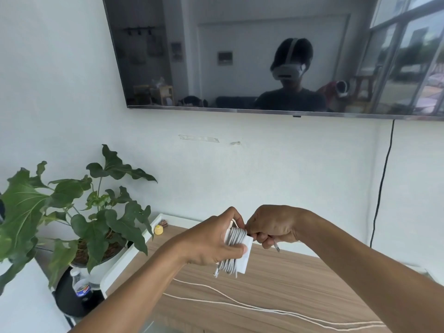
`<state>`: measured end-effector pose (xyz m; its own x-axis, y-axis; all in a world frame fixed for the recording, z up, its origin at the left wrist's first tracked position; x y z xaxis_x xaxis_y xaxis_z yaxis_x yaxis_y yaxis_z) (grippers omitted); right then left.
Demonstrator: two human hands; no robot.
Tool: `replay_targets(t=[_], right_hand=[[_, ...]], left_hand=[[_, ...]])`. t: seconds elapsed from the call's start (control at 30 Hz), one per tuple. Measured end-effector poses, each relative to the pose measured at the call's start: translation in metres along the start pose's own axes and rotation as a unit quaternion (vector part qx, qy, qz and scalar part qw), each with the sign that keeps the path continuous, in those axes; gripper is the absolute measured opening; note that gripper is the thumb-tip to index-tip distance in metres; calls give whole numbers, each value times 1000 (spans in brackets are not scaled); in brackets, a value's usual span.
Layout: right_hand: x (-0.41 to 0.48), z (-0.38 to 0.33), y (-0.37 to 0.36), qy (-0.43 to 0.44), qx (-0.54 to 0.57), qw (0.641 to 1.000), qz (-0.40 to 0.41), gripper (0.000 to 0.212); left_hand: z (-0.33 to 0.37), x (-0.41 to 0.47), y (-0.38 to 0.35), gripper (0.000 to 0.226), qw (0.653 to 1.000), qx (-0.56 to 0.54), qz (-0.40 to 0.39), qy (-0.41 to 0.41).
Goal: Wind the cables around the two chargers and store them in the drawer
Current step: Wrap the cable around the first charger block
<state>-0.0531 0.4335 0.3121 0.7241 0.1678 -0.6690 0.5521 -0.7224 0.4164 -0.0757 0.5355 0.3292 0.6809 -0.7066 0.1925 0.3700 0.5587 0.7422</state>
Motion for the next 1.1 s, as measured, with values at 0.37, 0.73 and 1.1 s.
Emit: replay_targets(t=[0.37,0.73,1.1], right_hand=[[-40,-6,7,207,60,919,330,24],[-49,14,1,254,192,839,441,16],[-33,23,0,263,144,846,440,17]], left_hand=[[-21,10,17,27,976,-141,166,-12],[-50,14,-13,8,897,-325,255,159],[-64,8,-27,8,873,-338,294,193]])
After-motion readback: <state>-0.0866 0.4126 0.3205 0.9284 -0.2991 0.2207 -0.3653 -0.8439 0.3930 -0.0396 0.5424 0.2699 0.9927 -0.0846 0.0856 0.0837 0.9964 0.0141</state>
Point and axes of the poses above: each hand's wrist, its own x-axis towards the middle knuckle, its own y-axis out of the back of the hand, z = x × y, the point moved 9 cm from there along x, towards the middle knuckle, and after that the axes turned 15 degrees about -y, right-handed, at the moved point
